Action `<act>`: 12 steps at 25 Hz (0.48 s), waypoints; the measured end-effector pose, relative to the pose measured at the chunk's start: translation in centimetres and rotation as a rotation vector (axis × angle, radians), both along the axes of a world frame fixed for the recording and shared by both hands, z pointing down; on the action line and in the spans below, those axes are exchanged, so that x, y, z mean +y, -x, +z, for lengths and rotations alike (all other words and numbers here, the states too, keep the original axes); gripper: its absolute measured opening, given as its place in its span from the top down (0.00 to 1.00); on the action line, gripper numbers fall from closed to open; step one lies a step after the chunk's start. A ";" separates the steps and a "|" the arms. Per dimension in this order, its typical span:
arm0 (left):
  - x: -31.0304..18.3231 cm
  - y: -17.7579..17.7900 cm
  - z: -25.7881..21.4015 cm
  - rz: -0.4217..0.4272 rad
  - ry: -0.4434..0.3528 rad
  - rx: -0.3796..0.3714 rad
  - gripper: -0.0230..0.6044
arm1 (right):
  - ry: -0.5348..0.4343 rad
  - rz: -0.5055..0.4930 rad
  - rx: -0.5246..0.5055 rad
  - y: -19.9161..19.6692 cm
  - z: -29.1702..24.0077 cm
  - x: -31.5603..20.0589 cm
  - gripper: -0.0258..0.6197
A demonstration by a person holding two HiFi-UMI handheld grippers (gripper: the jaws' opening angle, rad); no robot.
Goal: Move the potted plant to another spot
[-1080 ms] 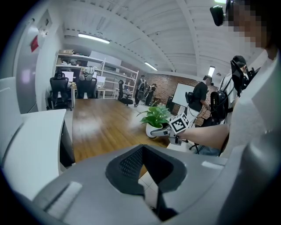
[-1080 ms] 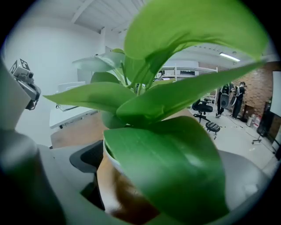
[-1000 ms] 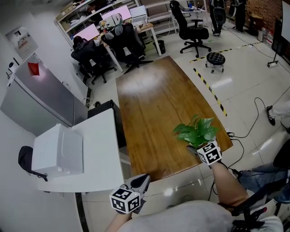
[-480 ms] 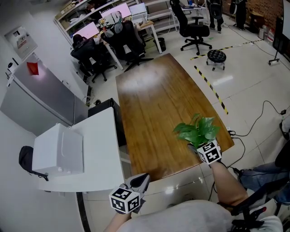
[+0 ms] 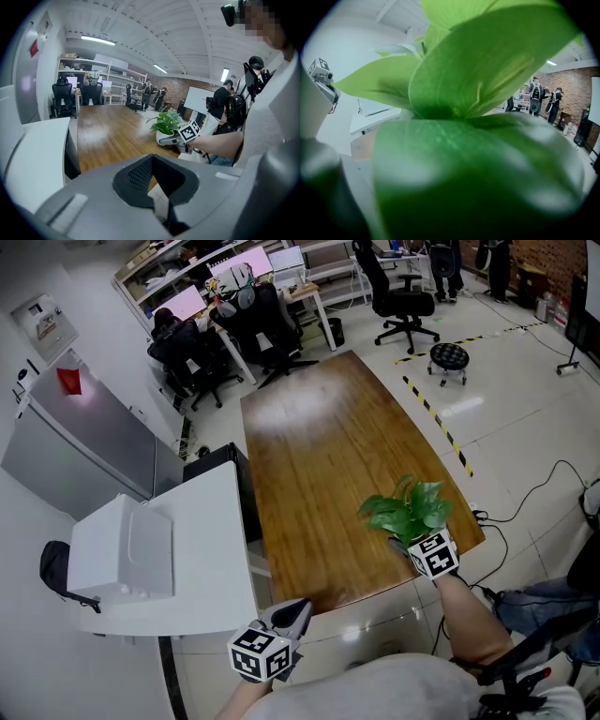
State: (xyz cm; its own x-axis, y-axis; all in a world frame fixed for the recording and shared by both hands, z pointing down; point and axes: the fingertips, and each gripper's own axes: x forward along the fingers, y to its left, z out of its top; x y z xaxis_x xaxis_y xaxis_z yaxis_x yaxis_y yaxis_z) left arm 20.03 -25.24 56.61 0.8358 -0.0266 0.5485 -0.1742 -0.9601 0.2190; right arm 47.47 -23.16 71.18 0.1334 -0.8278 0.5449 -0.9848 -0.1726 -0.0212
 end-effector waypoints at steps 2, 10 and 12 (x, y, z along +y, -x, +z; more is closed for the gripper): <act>0.1 0.1 -0.1 0.000 0.000 -0.001 0.97 | 0.000 -0.004 0.001 0.1 -0.2 0.0 0.22; 0.0 0.5 -0.4 -0.018 -0.009 0.004 0.97 | -0.014 -0.029 0.009 0.5 -1.1 -0.5 0.22; 0.0 0.7 -0.6 -0.026 -0.011 0.007 0.97 | -0.017 -0.042 0.013 0.8 -1.4 -0.9 0.22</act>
